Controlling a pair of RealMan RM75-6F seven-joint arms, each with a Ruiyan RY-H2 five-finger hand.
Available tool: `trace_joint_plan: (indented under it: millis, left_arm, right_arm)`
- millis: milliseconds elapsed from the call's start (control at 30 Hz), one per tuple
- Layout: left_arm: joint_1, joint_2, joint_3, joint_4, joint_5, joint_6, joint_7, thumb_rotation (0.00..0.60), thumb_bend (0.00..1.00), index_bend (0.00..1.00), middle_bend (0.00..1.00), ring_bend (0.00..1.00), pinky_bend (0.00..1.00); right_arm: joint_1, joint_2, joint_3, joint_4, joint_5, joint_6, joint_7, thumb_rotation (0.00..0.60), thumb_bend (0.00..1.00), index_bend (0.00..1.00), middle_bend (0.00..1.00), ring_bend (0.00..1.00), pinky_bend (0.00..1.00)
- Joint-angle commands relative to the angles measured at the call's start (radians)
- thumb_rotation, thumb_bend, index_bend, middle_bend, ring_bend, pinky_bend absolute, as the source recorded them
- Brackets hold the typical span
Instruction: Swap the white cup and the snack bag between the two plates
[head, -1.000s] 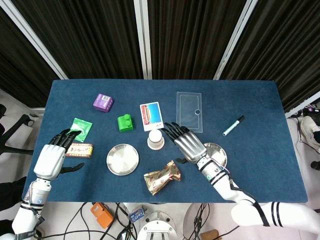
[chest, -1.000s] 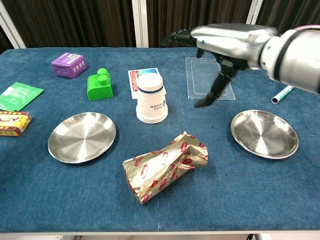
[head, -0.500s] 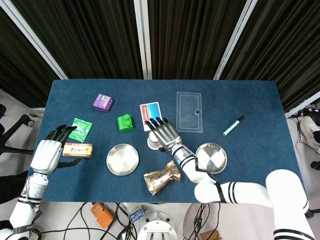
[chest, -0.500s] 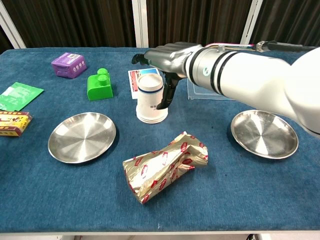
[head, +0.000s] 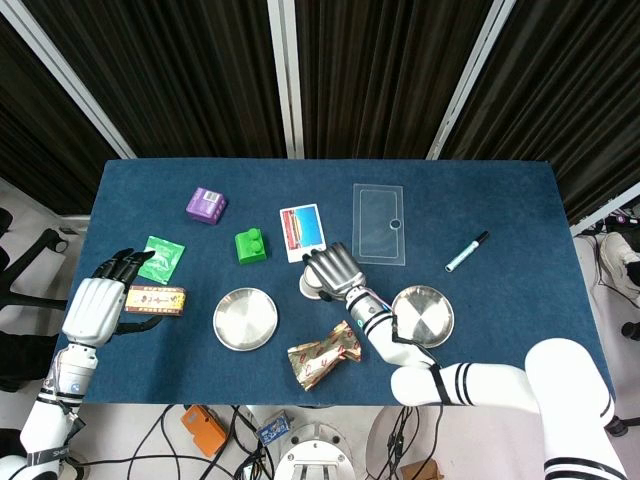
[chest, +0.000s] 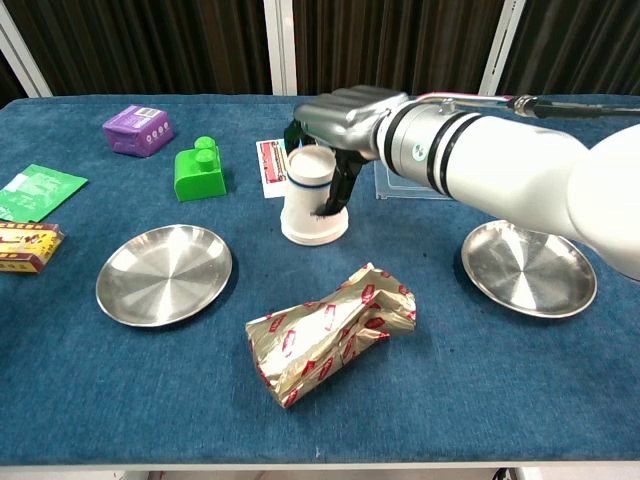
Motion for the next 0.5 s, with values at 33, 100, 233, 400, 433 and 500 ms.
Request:
trace_joint_plan:
  millis: [33,100,233,400,433,500]
  left_arm:
    - [0.004,0.002,0.002,-0.005,0.006,0.008,0.004,0.6,0.02,0.12,0.17,0.12,0.23]
    - [0.007,0.004,0.005,-0.007,0.013,0.012,0.005,0.6,0.02,0.12,0.17,0.12,0.23]
    - [0.012,0.003,0.015,-0.009,0.029,0.015,0.012,0.6,0.03,0.12,0.17,0.12,0.23]
    - [0.01,-0.01,0.028,-0.01,0.048,0.007,0.036,0.6,0.02,0.12,0.17,0.12,0.23]
    - [0.009,-0.013,0.03,-0.01,0.049,0.002,0.042,0.6,0.02,0.12,0.17,0.12,0.23]
    - [0.006,-0.022,0.036,-0.009,0.053,-0.007,0.053,0.6,0.02,0.12,0.17,0.12,0.23]
  right_arm:
    - [-0.033,0.058,-0.01,-0.072,-0.088,0.062,0.042,0.6,0.41,0.76,0.65,0.66,0.57]
    - [-0.065,0.117,-0.022,-0.138,-0.146,0.101,0.065,0.6,0.41,0.76,0.65,0.66,0.57]
    - [-0.146,0.265,-0.074,-0.264,-0.269,0.178,0.106,0.6,0.41,0.76,0.65,0.66,0.57]
    - [-0.276,0.453,-0.189,-0.344,-0.439,0.256,0.219,0.6,0.41,0.76,0.65,0.66,0.57]
    - [-0.297,0.476,-0.21,-0.341,-0.463,0.264,0.245,0.6,0.41,0.76,0.65,0.66,0.57]
    - [-0.34,0.509,-0.254,-0.316,-0.515,0.276,0.309,0.6,0.41,0.76,0.65,0.66,0.57]
